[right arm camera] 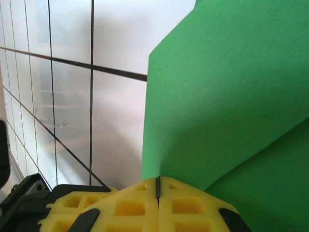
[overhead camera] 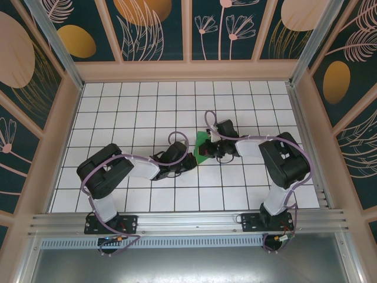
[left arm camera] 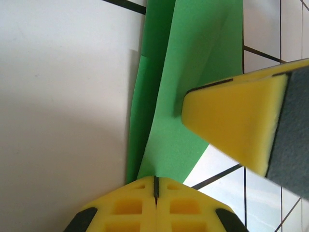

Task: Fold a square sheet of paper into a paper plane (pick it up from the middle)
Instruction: Fourth fold the wing at the center of the table.

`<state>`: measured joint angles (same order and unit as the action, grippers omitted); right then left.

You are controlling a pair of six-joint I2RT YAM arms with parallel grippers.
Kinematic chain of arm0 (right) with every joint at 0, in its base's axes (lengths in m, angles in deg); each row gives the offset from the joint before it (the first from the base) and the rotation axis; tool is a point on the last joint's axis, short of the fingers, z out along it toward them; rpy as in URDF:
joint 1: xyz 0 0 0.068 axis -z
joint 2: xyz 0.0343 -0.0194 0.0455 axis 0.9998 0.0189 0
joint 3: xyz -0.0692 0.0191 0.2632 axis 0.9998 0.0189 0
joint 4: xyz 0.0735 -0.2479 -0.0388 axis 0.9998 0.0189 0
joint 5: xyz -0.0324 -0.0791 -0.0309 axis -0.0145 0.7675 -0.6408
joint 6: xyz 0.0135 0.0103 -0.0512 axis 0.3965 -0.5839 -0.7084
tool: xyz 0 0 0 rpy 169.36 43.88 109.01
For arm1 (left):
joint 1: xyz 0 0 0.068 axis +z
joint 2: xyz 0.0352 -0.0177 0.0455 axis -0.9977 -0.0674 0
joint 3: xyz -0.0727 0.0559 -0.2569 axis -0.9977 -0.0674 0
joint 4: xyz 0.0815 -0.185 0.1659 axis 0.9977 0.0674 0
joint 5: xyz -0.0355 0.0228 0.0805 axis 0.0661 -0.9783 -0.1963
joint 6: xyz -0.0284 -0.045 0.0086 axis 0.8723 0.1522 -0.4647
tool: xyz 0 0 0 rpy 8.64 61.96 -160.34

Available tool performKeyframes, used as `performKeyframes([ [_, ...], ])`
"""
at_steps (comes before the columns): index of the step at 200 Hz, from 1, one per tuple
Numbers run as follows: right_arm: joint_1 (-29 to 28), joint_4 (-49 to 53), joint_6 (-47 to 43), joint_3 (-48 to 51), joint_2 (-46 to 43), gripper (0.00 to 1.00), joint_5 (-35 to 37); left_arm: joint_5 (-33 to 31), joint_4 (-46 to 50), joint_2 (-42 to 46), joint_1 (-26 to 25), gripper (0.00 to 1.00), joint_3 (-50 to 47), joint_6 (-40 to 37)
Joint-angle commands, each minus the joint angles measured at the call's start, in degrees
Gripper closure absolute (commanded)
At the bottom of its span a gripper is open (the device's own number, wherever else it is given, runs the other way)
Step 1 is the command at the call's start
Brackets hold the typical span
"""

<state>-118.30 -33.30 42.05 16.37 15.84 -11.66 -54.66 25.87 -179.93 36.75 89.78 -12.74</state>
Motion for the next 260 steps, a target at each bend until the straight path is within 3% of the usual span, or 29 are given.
performKeyframes([
  [1,-1.5,1.0,-1.5,-1.0,0.3,1.0,0.9,0.5,4.3,-0.7,0.0,1.0,-1.7,0.4],
  [64,-0.3,3.5,-3.2,-3.1,5.6,1.0,2.3,0.9,4.6,-0.4,0.0,1.0,-2.8,0.8],
  [141,11.3,5.4,-5.6,-11.5,12.4,1.0,2.8,2.5,4.5,0.4,0.0,1.0,-6.6,1.0],
  [167,12.9,5.5,-5.8,-14.0,13.4,1.0,2.4,2.7,4.5,0.6,0.0,1.0,-6.6,0.4],
  [203,11.4,5.0,-5.1,-12.0,13.3,1.0,-0.2,0.0,5.5,4.2,0.0,1.0,-4.2,-3.0],
  [260,3.0,5.4,-3.9,-6.4,8.0,1.0,-2.7,-3.7,3.4,6.3,1.6,0.99,1.0,-5.4],
])
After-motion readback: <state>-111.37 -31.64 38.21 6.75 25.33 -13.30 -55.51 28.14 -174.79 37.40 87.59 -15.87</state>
